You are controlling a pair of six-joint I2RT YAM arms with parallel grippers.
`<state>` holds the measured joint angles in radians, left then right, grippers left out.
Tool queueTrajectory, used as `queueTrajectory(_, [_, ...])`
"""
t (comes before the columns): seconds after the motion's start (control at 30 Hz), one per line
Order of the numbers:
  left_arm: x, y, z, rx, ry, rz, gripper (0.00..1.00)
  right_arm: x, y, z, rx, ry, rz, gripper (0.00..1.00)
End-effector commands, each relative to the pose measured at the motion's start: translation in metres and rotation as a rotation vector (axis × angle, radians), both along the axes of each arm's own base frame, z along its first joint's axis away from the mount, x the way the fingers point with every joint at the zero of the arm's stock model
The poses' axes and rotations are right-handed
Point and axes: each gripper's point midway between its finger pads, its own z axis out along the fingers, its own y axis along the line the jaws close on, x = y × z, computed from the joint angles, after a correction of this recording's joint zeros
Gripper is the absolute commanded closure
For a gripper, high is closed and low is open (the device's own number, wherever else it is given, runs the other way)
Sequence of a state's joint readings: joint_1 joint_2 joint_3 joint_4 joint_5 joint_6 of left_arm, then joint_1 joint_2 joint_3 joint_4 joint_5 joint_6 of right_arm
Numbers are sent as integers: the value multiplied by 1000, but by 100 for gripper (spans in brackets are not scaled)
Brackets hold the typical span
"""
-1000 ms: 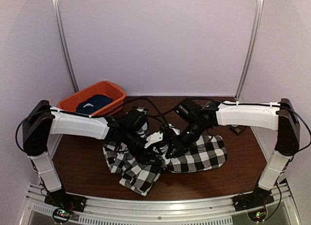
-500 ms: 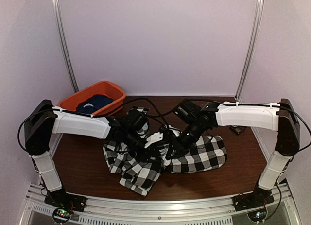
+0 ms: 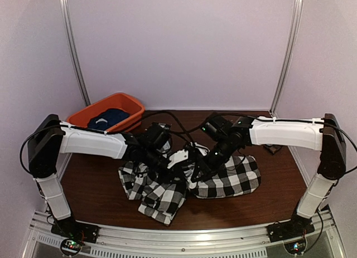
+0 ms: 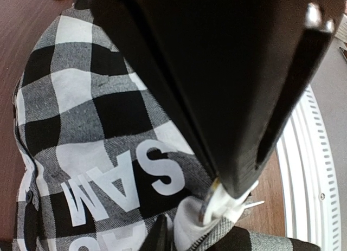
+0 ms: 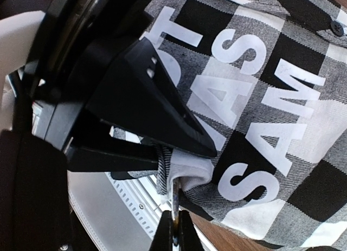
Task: Pin the brooch onto the clothing
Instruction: Pin the brooch to the flattened clothing.
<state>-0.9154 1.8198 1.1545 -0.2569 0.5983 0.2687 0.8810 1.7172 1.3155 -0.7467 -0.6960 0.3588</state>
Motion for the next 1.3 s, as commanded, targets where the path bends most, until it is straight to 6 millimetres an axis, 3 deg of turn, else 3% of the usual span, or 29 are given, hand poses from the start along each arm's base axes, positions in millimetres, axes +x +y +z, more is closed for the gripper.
queueTrajectory(0.0, [38,6,-12,71,-79,165,80,-41,22,20,122,39,147,100])
queueTrajectory(0.2, [62,17,-12,128,-172,288,73,-49,25,25,144,64,163,100])
queueTrajectory(0.27, [65,20,-6,128,-191,309,64,-50,25,22,136,82,161,100])
queueTrajectory(0.43, [59,26,13,120,-195,300,37,-48,20,13,86,96,142,100])
queueTrajectory(0.6, [36,23,30,67,-174,173,21,-45,20,12,78,93,134,100])
queueTrajectory(1.27, [-15,2,33,-87,63,-78,19,-43,17,13,67,66,143,100])
